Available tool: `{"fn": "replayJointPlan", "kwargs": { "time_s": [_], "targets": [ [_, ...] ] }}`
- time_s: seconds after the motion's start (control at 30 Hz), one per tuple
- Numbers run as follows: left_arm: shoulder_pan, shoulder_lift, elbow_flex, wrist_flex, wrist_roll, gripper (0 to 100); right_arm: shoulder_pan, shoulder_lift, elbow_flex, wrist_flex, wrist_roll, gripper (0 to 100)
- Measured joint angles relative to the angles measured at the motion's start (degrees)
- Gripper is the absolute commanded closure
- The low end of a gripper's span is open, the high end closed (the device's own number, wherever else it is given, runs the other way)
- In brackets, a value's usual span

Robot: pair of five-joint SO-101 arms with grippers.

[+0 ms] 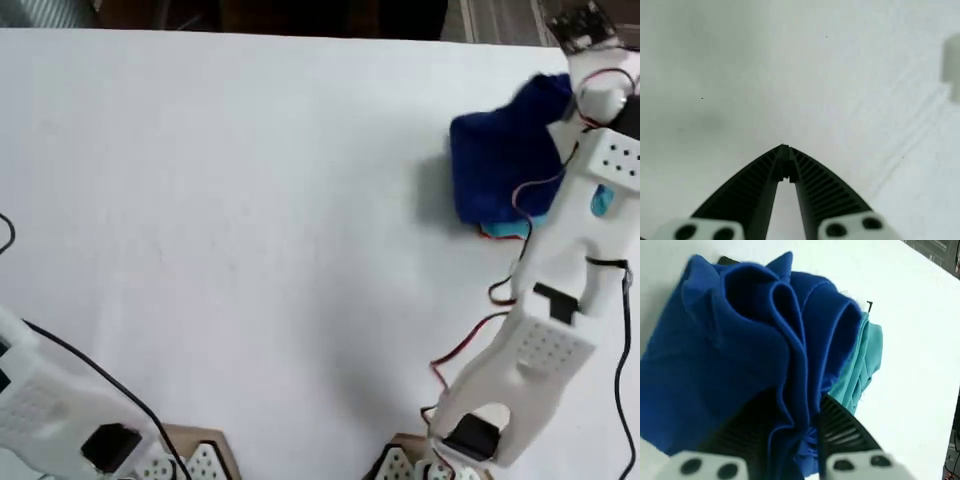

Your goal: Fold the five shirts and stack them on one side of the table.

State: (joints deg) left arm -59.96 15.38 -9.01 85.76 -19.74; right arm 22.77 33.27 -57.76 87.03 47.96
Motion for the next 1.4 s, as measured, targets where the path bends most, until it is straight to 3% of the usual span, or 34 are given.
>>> {"fn": "replayJointPlan", "kwargs": {
  "time_s": [0.23, 0.47, 0.7, 0.93, 1.03, 1.13, 1.4],
  "targets": [
    [0.00, 0.00, 0.00, 0.00, 0.00, 97, 3.69, 8.88, 0.00, -10.02, 3.08, 97.8],
    [0.00, 0.00, 0.00, 0.00, 0.00, 97, 4.04, 11.60, 0.00, -13.80, 4.66, 96.7],
    [0.00, 0.00, 0.00, 0.00, 0.00, 97, 4.48, 11.60, 0.00, -13.80, 3.78, 73.7],
    [0.00, 0.00, 0.00, 0.00, 0.00, 97, 6.95, 11.60, -6.68, -13.80, -7.03, 84.1],
    [0.00, 0.00, 0.00, 0.00, 0.00, 97, 7.82, 11.60, -11.43, -13.80, -15.30, 99.0],
    [0.00, 0.00, 0.00, 0.00, 0.00, 97, 7.56, 11.52, -14.15, -13.80, -19.43, 94.3],
    [0.00, 0.00, 0.00, 0.00, 0.00, 97, 0.79, 11.52, -11.96, -16.53, -20.48, 96.4]
  ]
}}
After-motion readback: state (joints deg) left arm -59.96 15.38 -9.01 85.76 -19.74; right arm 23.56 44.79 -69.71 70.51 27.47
